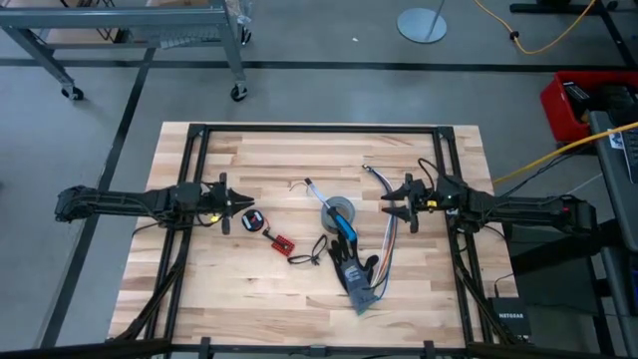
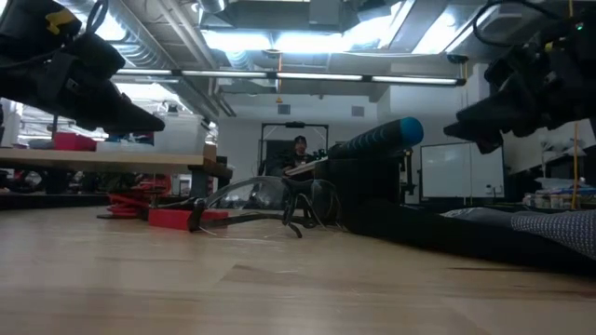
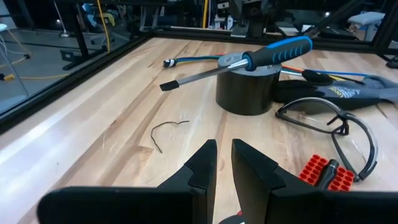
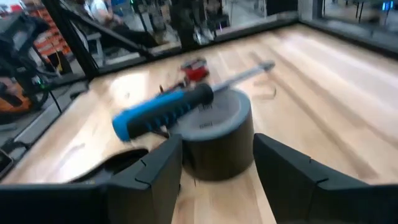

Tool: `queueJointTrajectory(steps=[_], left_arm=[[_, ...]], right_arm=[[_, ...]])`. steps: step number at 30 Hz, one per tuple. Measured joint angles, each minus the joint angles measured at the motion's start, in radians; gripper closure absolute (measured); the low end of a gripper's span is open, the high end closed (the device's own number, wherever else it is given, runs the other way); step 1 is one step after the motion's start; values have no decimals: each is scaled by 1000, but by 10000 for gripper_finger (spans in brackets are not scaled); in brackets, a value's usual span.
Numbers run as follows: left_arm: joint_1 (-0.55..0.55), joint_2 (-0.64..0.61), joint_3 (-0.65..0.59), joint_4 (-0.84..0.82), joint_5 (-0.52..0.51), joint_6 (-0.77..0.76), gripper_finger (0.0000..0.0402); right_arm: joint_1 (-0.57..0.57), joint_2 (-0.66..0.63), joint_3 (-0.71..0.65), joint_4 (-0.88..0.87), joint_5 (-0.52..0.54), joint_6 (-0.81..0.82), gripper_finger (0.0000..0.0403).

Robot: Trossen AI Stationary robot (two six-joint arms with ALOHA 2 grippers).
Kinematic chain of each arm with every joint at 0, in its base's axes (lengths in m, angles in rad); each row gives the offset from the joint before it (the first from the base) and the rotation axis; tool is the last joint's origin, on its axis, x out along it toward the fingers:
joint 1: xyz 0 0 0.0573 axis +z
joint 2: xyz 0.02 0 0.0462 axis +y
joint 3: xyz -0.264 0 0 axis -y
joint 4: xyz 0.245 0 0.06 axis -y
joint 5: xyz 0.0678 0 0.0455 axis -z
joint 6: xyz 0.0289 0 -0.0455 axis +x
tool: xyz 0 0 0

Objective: Coil cords
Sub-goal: Return to Home Position

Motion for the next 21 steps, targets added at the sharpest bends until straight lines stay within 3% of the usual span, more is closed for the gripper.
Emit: queueJointTrajectory(steps=[6,21], left_arm=[[0,2,0,0,0,-2,359],[0,2,0,0,0,-2,359]], right_arm=[[0,0,0,-101,0,38,203],[0,0,-1,-105,-2,70,203]])
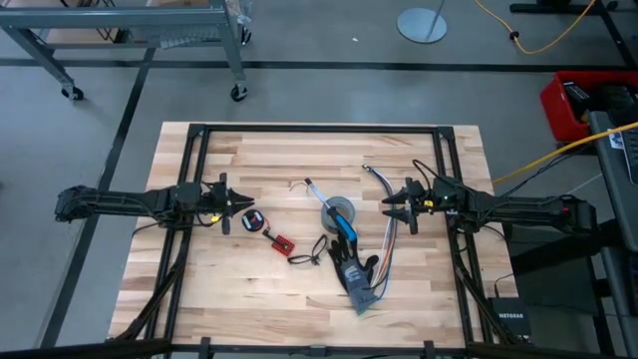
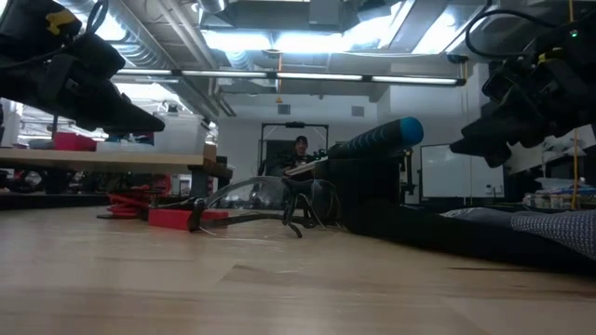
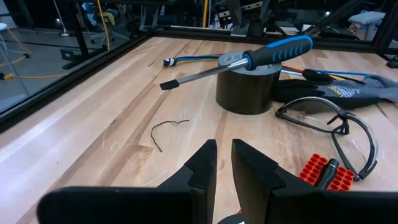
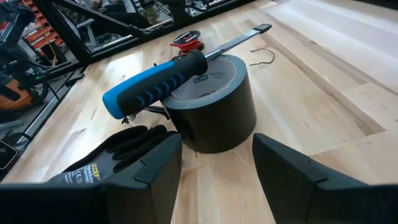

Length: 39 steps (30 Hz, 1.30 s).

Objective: Coil cords
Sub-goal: Return to Home Position

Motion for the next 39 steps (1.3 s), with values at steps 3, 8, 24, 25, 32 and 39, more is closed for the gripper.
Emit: queueJointTrajectory(steps=[3,8,24,25,32,39], left_arm=[[0,0,0,0,0,0,359],[0,0,0,0,0,0,359],[0,0,0,0,0,0,359],[0,0,0,0,0,0,359],[0,0,0,0,0,0,359],[0,0,0,0,0,0,359]], right_arm=[[0,0,0,0,0,0,203],[0,-26,0,-19,0,0,203],[1,-389,0,-151,-1,0,203],[1,-405,0,-152,-1,0,203],[0,-480,0,-153,-1,0,203],[0,-522,0,-154,-1,0,203]])
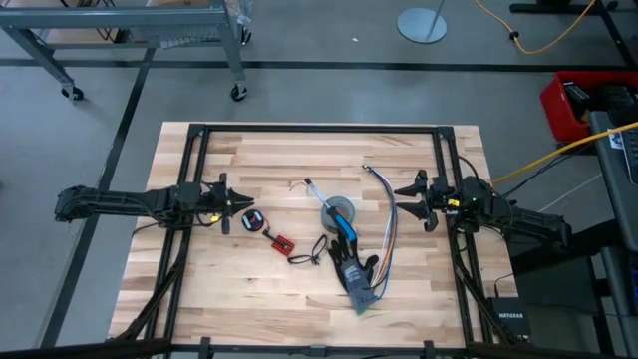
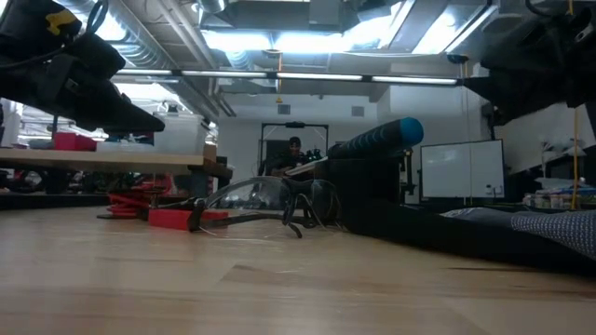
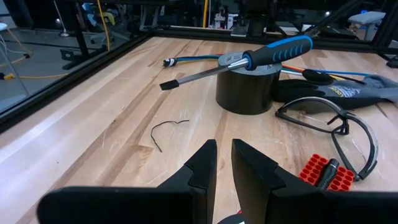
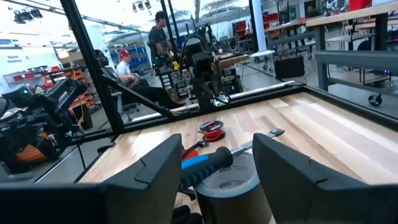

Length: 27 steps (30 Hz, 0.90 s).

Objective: Coil cords
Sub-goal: Return to Home Position

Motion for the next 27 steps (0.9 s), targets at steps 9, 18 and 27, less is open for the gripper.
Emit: queueJointTrajectory(steps=[9,18,27], left_arm=[[0,0,0,0,0,0,359],[0,0,0,0,0,0,359],[0,0,0,0,0,0,359]], right_arm=[[0,-3,0,0,0,0,203],[0,-3,0,-7,0,0,203],[0,-3,0,-9,0,0,203]])
